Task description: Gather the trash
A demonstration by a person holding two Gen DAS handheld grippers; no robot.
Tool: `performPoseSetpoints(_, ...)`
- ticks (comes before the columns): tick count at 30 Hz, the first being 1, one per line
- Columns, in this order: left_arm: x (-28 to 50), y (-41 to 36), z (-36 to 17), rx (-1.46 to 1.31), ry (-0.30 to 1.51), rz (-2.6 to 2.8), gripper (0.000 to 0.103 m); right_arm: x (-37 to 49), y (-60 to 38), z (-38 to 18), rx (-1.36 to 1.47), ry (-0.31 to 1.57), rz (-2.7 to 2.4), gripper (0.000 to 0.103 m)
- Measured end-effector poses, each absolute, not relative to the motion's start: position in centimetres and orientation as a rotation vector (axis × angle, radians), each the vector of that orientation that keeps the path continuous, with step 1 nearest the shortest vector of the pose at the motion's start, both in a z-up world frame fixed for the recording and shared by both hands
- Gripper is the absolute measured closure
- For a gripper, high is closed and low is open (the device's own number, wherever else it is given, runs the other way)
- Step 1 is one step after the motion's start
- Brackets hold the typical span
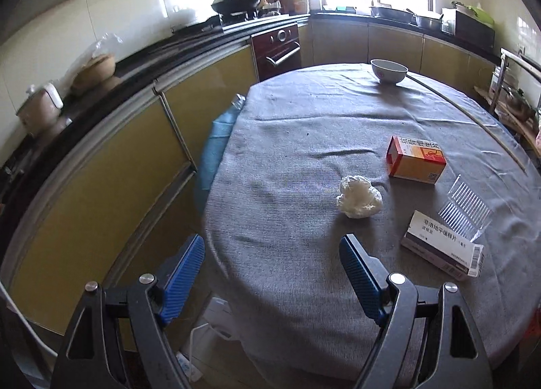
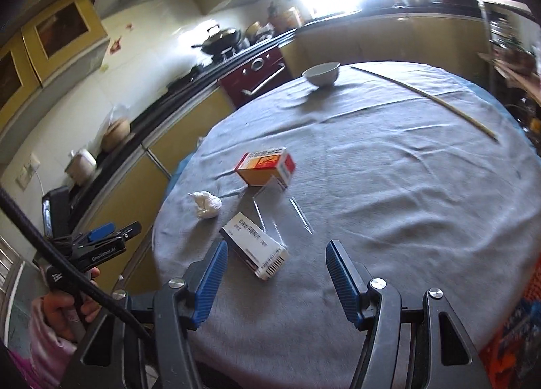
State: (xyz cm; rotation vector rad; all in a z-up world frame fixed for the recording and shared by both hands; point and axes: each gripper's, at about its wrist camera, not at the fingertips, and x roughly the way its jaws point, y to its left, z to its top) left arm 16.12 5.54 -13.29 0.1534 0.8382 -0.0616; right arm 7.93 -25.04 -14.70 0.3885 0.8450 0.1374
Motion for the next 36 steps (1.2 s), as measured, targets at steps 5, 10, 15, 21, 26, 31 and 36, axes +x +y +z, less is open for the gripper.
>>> performPoseSetpoints(5,18.4,5.6,-14.1,0.105,0.881,-0.109,0.021,11.6,-23.3,-16.3,0.33,0.909,0.149,0.038)
performPoseSetpoints(10,20.7,4.8,-14.7,0.085,0.902,-0.155,0.021,13.9,-22.7,-18.5,0.331,0.957,0.14,0.038)
performPoseSetpoints(15,22.9,3.5,-15.4,0.07,0.921,-0.188,0.021,15.2,-23.3,-19.8,0.367,0.983,0.118,0.038)
performPoseSetpoints(21,25.0,1.8,-15.9,0.031,0.933,-0.24,0.021,15.7,-24.8,-20.6,0.476,0.988,0.127,0.038)
performPoseSetpoints(26,26.5,0.7,-16.5,0.003,0.939,-0.25,0.021,15.9,-26.8,-21.2,0.607,0.978,0.108,0.038)
performPoseSetpoints(31,27.6,0.4,-17.4,-0.037,0.969,-0.254,0.021,16.3,-26.4,-21.9,0.627,0.997,0.082,0.038)
performPoseSetpoints(36,27.8,0.7,-18.5,-0.041,0.998,-0.238,0.031,16.3,-21.2,-19.8,0.363,0.957,0.187,0.038)
